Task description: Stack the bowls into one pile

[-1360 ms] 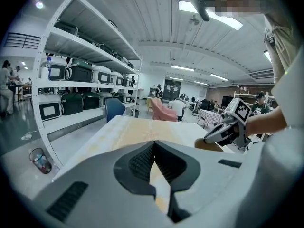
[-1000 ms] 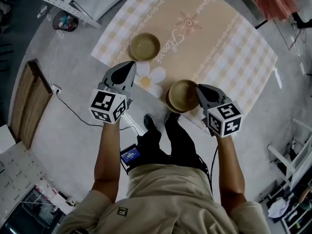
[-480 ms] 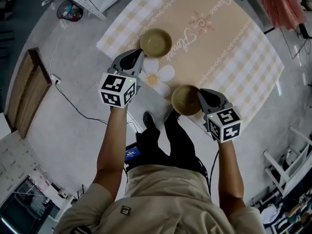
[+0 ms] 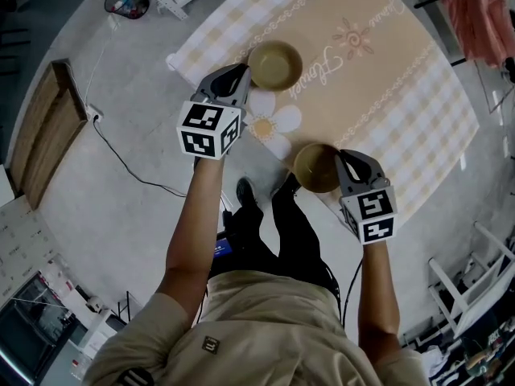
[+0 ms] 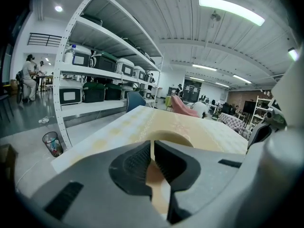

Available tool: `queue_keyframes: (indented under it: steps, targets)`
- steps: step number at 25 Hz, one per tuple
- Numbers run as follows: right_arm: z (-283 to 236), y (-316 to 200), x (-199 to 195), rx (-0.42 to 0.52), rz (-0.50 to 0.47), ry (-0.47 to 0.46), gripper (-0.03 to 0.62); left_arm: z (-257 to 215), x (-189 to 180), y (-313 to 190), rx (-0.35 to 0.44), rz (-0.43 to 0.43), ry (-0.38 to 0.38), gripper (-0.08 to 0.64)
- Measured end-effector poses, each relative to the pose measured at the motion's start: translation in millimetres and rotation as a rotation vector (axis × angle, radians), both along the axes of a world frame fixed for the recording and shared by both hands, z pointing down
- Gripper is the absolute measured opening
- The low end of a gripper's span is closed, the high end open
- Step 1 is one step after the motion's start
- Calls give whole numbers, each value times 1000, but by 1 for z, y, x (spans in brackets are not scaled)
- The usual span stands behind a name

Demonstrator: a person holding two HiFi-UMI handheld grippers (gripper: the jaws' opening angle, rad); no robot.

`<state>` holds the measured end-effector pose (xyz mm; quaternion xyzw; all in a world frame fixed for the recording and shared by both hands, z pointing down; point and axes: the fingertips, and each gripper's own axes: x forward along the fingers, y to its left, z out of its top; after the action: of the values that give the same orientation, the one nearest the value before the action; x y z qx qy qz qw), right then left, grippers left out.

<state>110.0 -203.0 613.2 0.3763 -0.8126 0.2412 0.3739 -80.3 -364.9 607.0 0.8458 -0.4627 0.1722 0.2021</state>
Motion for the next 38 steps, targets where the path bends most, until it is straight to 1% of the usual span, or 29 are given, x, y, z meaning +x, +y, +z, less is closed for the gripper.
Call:
queue_keyframes:
  steps: [3,7,13,23,26,28,31,38]
  targets:
    - [1,-2,0,30,-26,46,17,6,-1,-5,-12,-20,0,9]
    - [2,-2,-1,58,-46,75,21,17,0,-9,-40,-41,2,46]
    - [1,-5,-3,83,-52,66,54,25,2,-14,-60,-62,16,64]
    - [-3,-12,1,112,-32,58,55,37,9,-22,-108,-47,10,66]
    - [-5,-13,3,116,-22,56,55,42,7,-23,-125,-61,-5,66]
    - [-7,-12,4,118,-13,56,55,41,6,-23,-131,-67,2,49]
    - [-11,-12,7,123,5,52,55,32,13,-22,-132,-43,27,26]
    - [-27,-13,15,153,57,31,55,-2,30,-15,-108,36,27,21]
